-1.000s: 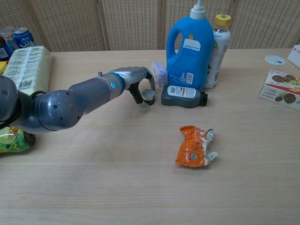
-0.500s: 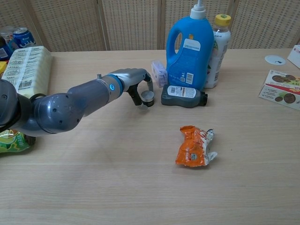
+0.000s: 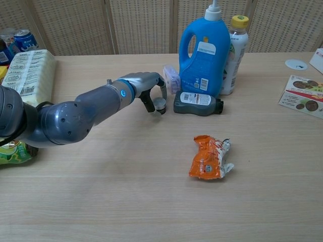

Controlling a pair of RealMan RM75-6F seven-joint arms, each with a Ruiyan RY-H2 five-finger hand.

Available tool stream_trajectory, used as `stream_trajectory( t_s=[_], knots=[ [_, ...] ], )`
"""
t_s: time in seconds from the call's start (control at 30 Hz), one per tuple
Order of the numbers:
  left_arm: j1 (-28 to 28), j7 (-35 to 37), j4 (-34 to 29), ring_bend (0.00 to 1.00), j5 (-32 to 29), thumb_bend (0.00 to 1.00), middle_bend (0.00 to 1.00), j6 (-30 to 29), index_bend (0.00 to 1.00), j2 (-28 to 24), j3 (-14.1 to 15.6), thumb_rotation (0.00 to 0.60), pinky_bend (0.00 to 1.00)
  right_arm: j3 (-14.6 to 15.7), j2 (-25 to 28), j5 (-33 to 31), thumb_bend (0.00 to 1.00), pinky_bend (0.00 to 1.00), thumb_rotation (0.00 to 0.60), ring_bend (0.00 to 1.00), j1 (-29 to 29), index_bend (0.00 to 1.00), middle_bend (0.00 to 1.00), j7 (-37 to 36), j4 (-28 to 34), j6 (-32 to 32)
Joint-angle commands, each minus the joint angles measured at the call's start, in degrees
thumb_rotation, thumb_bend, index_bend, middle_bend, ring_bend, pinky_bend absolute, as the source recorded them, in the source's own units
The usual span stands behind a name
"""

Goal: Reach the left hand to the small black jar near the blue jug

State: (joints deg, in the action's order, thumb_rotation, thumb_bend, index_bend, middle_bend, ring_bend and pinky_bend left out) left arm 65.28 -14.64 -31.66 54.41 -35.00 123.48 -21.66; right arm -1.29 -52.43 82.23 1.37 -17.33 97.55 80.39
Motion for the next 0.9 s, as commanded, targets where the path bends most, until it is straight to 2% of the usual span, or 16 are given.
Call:
stream_trajectory(
  t_s=[0.03, 0.43, 0.6, 0.77, 0.9],
  knots=[
    [-0.17, -0.2, 0.02, 0.0, -0.02, 0.27, 0.09, -0.1, 0.42, 0.05, -0.02, 0.6, 0.0, 0.01, -0.04, -0.02, 0.09, 0.0, 0.484, 0.0, -0.04, 0.0, 0.0, -0.03, -0.06, -0.09],
    [0.0, -0.23, 1.08, 0.01, 0.13, 0.27, 0.12, 0.09, 0.5, 1.02, -0.52, 0.6, 0.0, -0.22, -0.1, -0.31, 0.08, 0.0, 0.481, 0.0, -0.36, 0.0, 0.0, -0.07, -0.11, -0.07],
    [-0.6, 0.1, 0.52, 0.05, 0.41, 0.27, 0.15, -0.99, 0.55, 0.39, -0.81, 0.6, 0.0, -0.38, -0.07, -0.29, 0.08, 0.0, 0.481, 0.0, -0.37, 0.0, 0.0, -0.03, -0.1, -0.03],
    [-2.5, 0.26, -3.92, 0.05, 1.23, 0.27, 0.16, -3.6, 0.56, -3.0, -0.78, 0.6, 0.0, -0.62, -0.27, -0.21, 0.08, 0.0, 0.484, 0.0, -0.14, 0.0, 0.0, -0.03, -0.06, -0.22],
    [-5.56, -0.51, -11.78, 0.06, 1.79, 0.27, 0.16, -7.52, 0.56, -8.37, -0.65, 0.6, 0.0, -0.75, -1.01, 0.12, 0.08, 0.0, 0.486, 0.0, 0.46, 0.0, 0.0, -0.03, -0.25, -0.94]
  ],
)
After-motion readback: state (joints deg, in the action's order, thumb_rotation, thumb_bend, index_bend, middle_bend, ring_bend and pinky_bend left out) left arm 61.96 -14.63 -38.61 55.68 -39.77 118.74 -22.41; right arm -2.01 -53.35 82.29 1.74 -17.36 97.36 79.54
